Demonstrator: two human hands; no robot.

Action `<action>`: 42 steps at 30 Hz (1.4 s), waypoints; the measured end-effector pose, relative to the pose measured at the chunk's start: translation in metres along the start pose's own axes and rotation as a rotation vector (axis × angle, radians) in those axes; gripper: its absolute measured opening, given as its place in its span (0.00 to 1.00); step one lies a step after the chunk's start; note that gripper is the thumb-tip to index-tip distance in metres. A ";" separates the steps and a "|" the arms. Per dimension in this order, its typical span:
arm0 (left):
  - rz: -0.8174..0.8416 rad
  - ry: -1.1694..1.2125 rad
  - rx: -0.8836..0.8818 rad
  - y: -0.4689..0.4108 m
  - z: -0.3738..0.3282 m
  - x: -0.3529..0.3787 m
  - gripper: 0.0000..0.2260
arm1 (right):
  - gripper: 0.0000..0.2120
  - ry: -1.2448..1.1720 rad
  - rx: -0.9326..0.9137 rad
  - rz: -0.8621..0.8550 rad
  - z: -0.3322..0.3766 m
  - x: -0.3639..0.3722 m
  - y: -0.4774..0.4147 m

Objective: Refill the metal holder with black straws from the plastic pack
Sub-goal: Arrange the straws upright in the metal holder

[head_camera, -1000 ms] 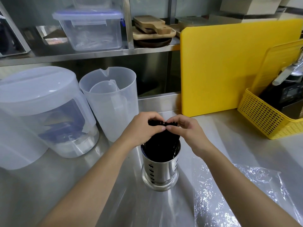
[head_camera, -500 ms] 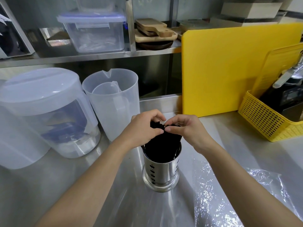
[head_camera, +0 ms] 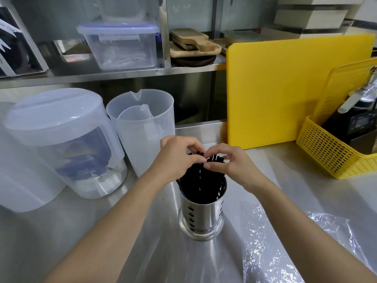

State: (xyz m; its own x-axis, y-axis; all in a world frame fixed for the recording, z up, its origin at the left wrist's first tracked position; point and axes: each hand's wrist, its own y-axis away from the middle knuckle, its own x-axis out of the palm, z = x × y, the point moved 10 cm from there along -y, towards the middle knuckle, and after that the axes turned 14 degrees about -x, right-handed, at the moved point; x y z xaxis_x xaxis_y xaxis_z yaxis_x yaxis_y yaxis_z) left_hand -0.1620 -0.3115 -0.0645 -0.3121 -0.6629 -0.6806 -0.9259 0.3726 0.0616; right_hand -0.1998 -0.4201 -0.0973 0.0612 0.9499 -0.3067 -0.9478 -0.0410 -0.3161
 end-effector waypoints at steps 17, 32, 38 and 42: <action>-0.103 0.340 0.173 0.022 -0.038 -0.042 0.07 | 0.09 0.127 -0.202 -0.088 0.054 -0.004 -0.015; -0.505 0.898 0.019 0.048 -0.007 -0.122 0.11 | 0.10 -0.044 -0.339 -0.441 0.108 -0.057 -0.004; -0.375 1.285 -0.298 0.032 0.044 -0.094 0.09 | 0.12 -0.264 -0.158 -0.556 0.082 -0.073 0.005; -0.257 1.276 -0.362 0.032 0.045 -0.068 0.07 | 0.15 -0.446 -0.002 -0.461 0.061 -0.058 0.006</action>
State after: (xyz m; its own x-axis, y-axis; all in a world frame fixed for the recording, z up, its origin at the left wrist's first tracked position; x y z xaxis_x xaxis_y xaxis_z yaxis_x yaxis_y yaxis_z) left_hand -0.1608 -0.2251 -0.0492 0.0818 -0.8973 0.4339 -0.9294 0.0885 0.3582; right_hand -0.2281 -0.4564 -0.0272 0.3262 0.9076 0.2642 -0.8545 0.4026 -0.3282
